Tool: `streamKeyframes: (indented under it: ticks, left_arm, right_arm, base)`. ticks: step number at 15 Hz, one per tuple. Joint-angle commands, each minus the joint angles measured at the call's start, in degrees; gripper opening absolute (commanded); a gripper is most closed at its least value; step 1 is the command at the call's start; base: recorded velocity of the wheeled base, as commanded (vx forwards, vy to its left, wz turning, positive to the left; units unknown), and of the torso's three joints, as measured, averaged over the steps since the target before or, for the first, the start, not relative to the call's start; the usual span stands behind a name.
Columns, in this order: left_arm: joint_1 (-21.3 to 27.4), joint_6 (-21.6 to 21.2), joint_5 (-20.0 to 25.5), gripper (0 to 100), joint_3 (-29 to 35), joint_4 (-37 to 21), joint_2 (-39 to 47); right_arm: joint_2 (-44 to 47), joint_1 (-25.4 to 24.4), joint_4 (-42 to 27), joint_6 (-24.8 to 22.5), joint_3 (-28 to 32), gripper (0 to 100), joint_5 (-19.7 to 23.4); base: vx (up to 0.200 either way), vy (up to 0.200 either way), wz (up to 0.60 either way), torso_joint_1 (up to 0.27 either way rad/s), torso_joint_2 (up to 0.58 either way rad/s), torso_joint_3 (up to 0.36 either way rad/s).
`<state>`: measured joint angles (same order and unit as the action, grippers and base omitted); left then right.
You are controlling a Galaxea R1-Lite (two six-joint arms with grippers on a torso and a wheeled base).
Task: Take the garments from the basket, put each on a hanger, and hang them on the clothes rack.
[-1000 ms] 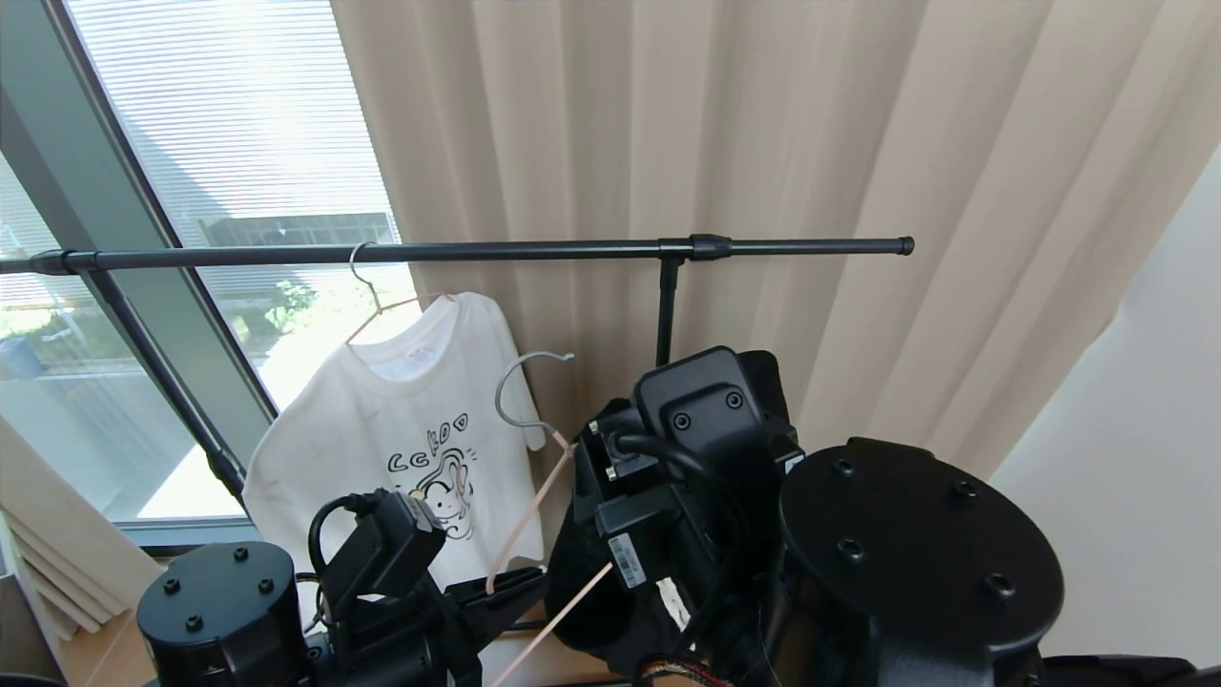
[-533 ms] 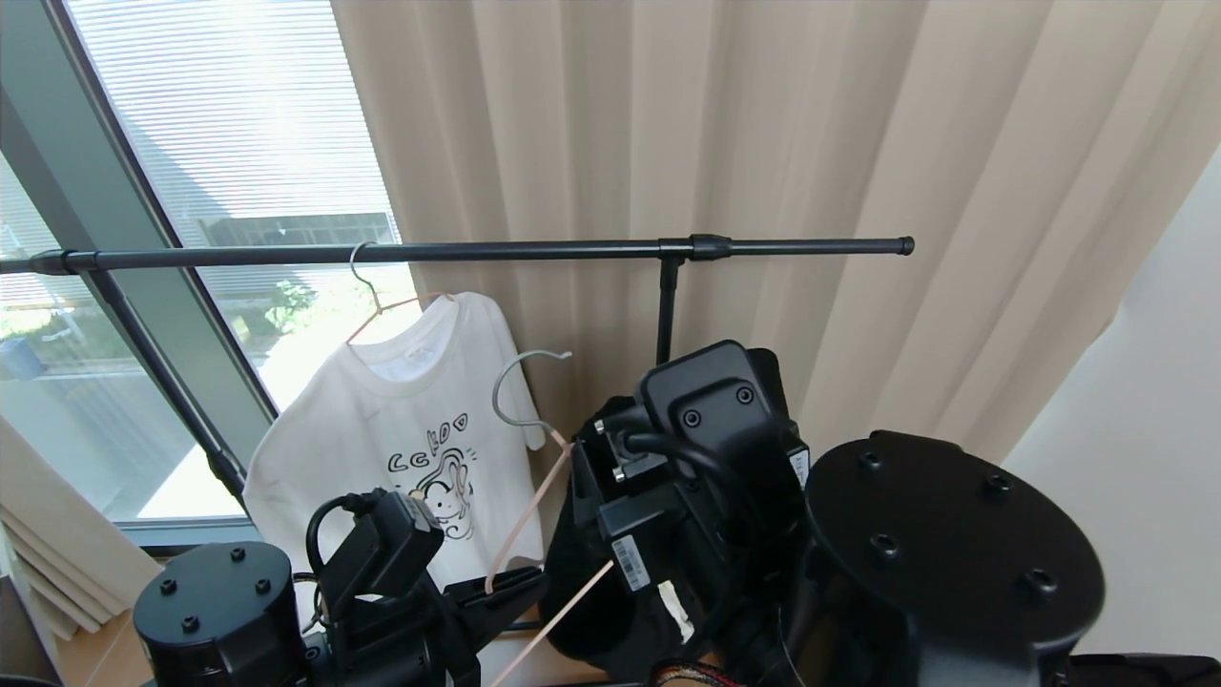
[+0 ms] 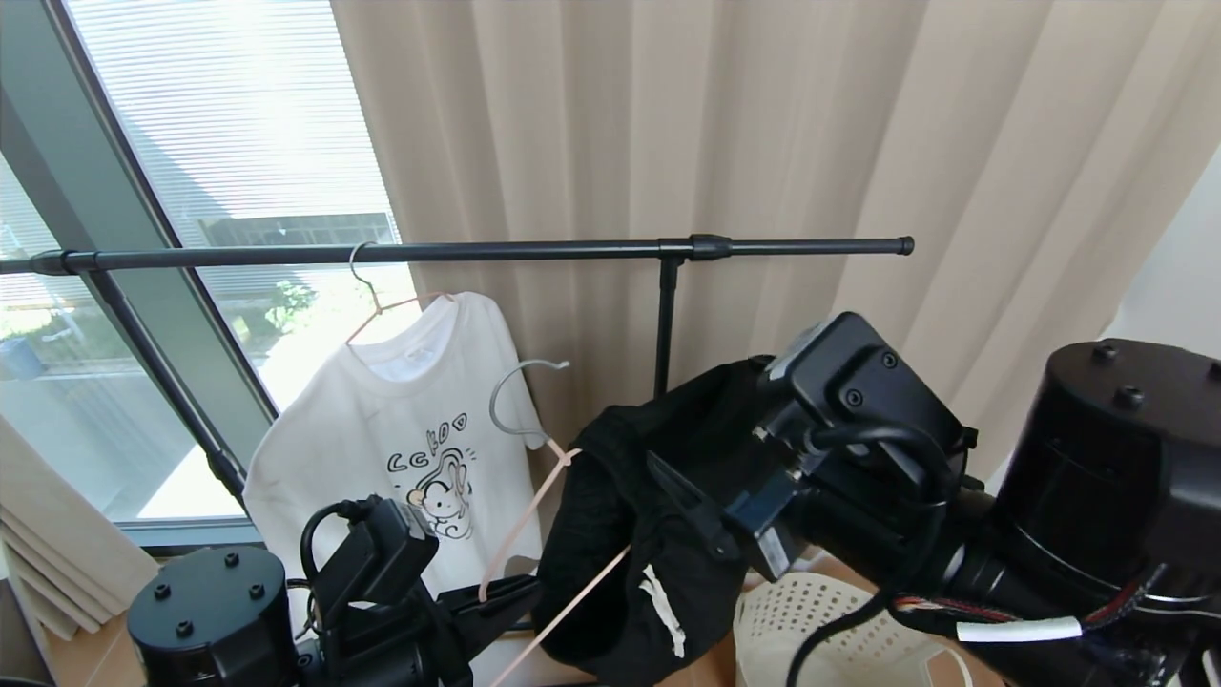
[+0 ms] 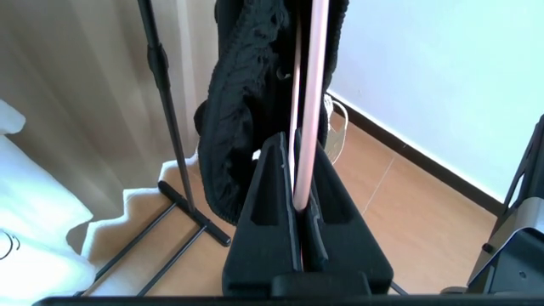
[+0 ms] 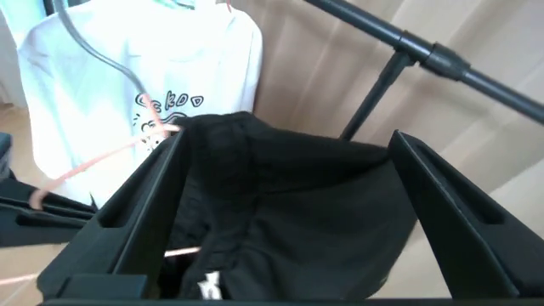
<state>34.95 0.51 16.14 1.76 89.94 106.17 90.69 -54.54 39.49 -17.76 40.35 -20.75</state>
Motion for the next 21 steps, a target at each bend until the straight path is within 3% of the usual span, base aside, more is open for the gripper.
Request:
streamKeyframes:
  ticks: [1,2,3,4,5,6,8,10,11,12,14,21]
  left_arm:
    - [0.29,0.02,0.03,0,-0.44,0.06,0.09]
    - [0.29,0.02,0.03,0,-0.44,0.06,0.18]
    - [0.73,-0.42,0.12,0,-0.88,0.06,0.18]
    - [1.00,-0.51,0.12,0,-1.05,0.06,0.18]
    - [1.44,-0.86,0.21,0,-1.49,0.06,0.18]
    - [2.05,-1.74,0.21,0,-1.76,0.06,0.18]
    - [2.93,-2.97,1.09,0,-1.76,0.06,0.44]
    - [3.02,-4.99,4.43,0,-1.76,0.06,0.44]
    - [3.02,-5.52,4.43,0,-1.76,0.06,0.44]
    - [3.37,-6.66,4.69,0,-1.76,0.06,0.44]
    - [4.16,-6.75,4.87,0,-1.76,0.06,0.44]
    - [6.18,-6.75,4.87,0,-1.76,0.06,0.88]
  right_arm:
    - [-7.89,8.13,-12.24,-0.52,1.31,100,11.87]
    - [-7.98,8.31,-12.68,-0.61,1.40,100,12.31]
    - [-9.83,13.58,-22.87,-3.86,5.44,100,21.89]
    - [-10.00,15.34,-26.21,-5.27,6.85,100,24.44]
    - [-10.00,18.33,-34.04,-8.43,10.80,100,29.80]
    - [-9.56,21.32,-45.81,-13.97,16.51,100,36.22]
    - [-6.05,25.98,-60.23,-23.55,26.27,100,46.15]
    - [0.90,28.88,-76.75,-33.65,39.28,100,51.51]
    - [2.13,28.88,-80.00,-35.59,41.83,100,52.04]
    - [8.45,29.05,-91.60,-42.62,50.53,100,54.41]
    - [12.50,28.61,-95.56,-43.85,54.48,100,54.67]
    - [14.43,25.27,-94.59,-43.76,54.48,100,55.82]
  base:
    - [0.000,0.000,0.00,0.000,0.00,0.000]
    - [0.000,0.000,0.00,0.000,0.00,0.000]
    - [0.000,0.000,0.00,0.000,0.00,0.000]
    - [0.000,0.000,0.00,0.000,0.00,0.000]
    - [0.000,0.000,0.00,0.000,0.00,0.000]
    - [0.000,0.000,0.00,0.000,0.00,0.000]
    - [0.000,0.000,0.00,0.000,0.00,0.000]
    - [0.000,0.000,0.00,0.000,0.00,0.000]
    - [0.000,0.000,0.00,0.000,0.00,0.000]
    - [0.000,0.000,0.00,0.000,0.00,0.000]
    - [0.000,0.000,0.00,0.000,0.00,0.000]
    - [0.000,0.000,0.00,0.000,0.00,0.000]
